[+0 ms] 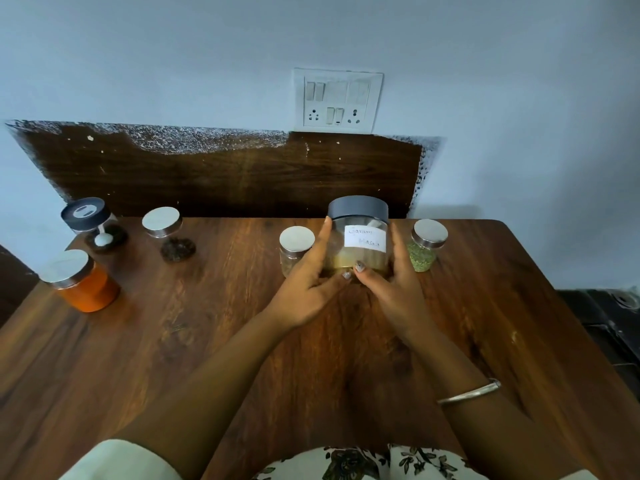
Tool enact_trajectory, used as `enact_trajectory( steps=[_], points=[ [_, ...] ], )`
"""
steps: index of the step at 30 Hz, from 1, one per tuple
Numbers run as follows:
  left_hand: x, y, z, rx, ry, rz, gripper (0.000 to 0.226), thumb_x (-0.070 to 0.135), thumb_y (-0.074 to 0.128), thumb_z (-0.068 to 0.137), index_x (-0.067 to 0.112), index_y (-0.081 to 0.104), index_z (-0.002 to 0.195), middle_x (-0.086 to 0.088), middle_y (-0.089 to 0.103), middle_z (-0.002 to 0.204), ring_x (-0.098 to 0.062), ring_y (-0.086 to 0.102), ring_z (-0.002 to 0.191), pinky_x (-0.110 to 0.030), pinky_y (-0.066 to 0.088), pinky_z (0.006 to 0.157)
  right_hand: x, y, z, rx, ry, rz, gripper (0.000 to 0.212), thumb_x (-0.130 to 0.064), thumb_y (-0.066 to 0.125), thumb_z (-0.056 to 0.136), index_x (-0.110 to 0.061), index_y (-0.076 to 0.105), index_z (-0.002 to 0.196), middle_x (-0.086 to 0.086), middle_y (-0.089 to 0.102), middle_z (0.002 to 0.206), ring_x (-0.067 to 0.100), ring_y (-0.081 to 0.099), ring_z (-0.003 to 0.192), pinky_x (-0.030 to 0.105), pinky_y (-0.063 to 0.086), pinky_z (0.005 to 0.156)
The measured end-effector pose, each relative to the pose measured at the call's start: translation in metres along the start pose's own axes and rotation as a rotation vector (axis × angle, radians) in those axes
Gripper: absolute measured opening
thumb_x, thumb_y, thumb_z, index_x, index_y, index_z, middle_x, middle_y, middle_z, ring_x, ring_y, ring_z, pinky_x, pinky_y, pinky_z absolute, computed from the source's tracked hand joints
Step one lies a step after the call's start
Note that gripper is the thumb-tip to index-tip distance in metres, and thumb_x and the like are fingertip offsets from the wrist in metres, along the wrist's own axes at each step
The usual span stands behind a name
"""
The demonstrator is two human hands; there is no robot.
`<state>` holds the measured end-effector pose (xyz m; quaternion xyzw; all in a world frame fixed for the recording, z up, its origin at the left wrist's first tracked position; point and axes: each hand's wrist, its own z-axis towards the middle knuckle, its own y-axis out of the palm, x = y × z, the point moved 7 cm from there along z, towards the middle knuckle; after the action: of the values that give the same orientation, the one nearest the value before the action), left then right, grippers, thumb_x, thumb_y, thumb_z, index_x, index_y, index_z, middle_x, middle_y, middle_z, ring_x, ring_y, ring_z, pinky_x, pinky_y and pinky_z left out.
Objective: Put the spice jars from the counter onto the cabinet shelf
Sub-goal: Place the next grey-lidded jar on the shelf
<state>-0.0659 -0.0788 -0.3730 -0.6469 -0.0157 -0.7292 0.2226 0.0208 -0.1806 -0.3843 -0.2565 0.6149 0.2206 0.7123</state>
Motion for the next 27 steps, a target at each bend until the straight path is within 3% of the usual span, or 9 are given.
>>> enact_trajectory(
  steps=[4, 7, 9, 11, 15, 17, 20, 24, 27],
  points=[
    [-0.003, -0.006, -0.002, 0.022, -0.024, -0.102, 0.084, 0.012, 0.057, 0.088, 0.038, -0.002, 0.142, 0.010, 0.038, 0.139, -0.010, 0.049, 0.123, -0.033, 0.043, 0.103, -0.004, -0.001, 0.001, -0.043, 0.000, -0.046, 0.090, -0.018, 0.072, 0.078, -0.033, 0.016, 0.147, -0.001, 0.041, 0.143, 0.009, 0.049, 0.119, 0.022, 0.050, 0.089],
    [0.001, -0.010, -0.003, 0.055, 0.006, -0.097, 0.082, 0.013, 0.058, 0.084, 0.032, 0.005, 0.144, 0.006, 0.040, 0.137, -0.017, 0.051, 0.123, -0.033, 0.047, 0.099, -0.007, -0.005, 0.003, -0.055, 0.025, -0.036, 0.090, -0.029, 0.071, 0.074, -0.030, 0.020, 0.148, -0.002, 0.046, 0.139, 0.010, 0.053, 0.113, 0.034, 0.051, 0.091],
    [0.002, -0.011, -0.003, 0.080, 0.021, -0.080, 0.079, 0.014, 0.056, 0.083, 0.026, 0.008, 0.145, 0.005, 0.042, 0.135, -0.014, 0.052, 0.120, -0.029, 0.048, 0.097, -0.011, -0.006, 0.005, -0.082, 0.023, -0.037, 0.088, -0.037, 0.069, 0.071, -0.028, 0.025, 0.147, -0.007, 0.049, 0.134, 0.015, 0.053, 0.116, 0.047, 0.050, 0.093],
    [0.004, -0.011, -0.003, 0.089, 0.033, -0.076, 0.079, 0.014, 0.055, 0.082, 0.022, 0.009, 0.146, 0.008, 0.042, 0.134, -0.009, 0.053, 0.118, -0.027, 0.048, 0.095, -0.015, -0.005, 0.005, -0.094, 0.013, -0.048, 0.088, -0.037, 0.069, 0.069, -0.029, 0.028, 0.146, -0.017, 0.051, 0.128, 0.014, 0.052, 0.119, 0.048, 0.048, 0.096],
    [0.007, -0.014, -0.003, 0.121, 0.076, -0.003, 0.083, 0.017, 0.059, 0.080, 0.019, 0.010, 0.147, 0.004, 0.038, 0.133, -0.020, 0.048, 0.122, -0.032, 0.048, 0.097, -0.017, -0.003, 0.004, -0.114, -0.005, -0.085, 0.074, -0.034, 0.071, 0.068, -0.048, 0.035, 0.130, -0.035, 0.059, 0.112, -0.004, 0.056, 0.109, 0.025, 0.050, 0.091],
    [0.009, -0.018, -0.003, 0.164, 0.072, 0.072, 0.085, 0.024, 0.061, 0.078, 0.024, 0.011, 0.146, -0.001, 0.036, 0.124, -0.021, 0.049, 0.114, -0.029, 0.048, 0.093, -0.018, -0.004, 0.005, -0.102, -0.009, -0.097, 0.074, -0.035, 0.072, 0.066, -0.050, 0.034, 0.128, -0.031, 0.061, 0.108, -0.001, 0.060, 0.103, 0.023, 0.052, 0.086],
    [0.013, -0.023, -0.002, 0.199, 0.103, 0.163, 0.085, 0.023, 0.061, 0.077, 0.021, 0.012, 0.146, -0.007, 0.035, 0.113, -0.024, 0.049, 0.109, -0.027, 0.048, 0.094, -0.020, -0.006, 0.007, -0.058, -0.023, -0.097, 0.094, -0.026, 0.077, 0.066, -0.034, 0.025, 0.144, -0.016, 0.057, 0.119, 0.009, 0.059, 0.108, 0.034, 0.051, 0.092],
    [0.026, -0.027, 0.003, 0.225, 0.169, 0.216, 0.081, 0.012, 0.059, 0.080, 0.019, 0.011, 0.145, -0.003, 0.037, 0.113, -0.021, 0.051, 0.109, -0.028, 0.052, 0.089, -0.033, -0.011, 0.015, 0.042, -0.074, -0.187, 0.107, -0.022, 0.082, 0.064, -0.027, 0.016, 0.149, -0.004, 0.061, 0.117, 0.000, 0.059, 0.104, 0.013, 0.049, 0.085],
    [0.040, -0.036, 0.010, 0.282, 0.200, 0.226, 0.087, 0.001, 0.063, 0.082, 0.020, 0.008, 0.146, 0.005, 0.042, 0.120, -0.015, 0.052, 0.113, -0.023, 0.051, 0.089, -0.047, -0.013, 0.024, 0.093, -0.107, -0.234, 0.118, -0.033, 0.082, 0.057, -0.028, 0.009, 0.149, -0.010, 0.064, 0.113, 0.009, 0.058, 0.113, 0.031, 0.047, 0.098]
  ],
)
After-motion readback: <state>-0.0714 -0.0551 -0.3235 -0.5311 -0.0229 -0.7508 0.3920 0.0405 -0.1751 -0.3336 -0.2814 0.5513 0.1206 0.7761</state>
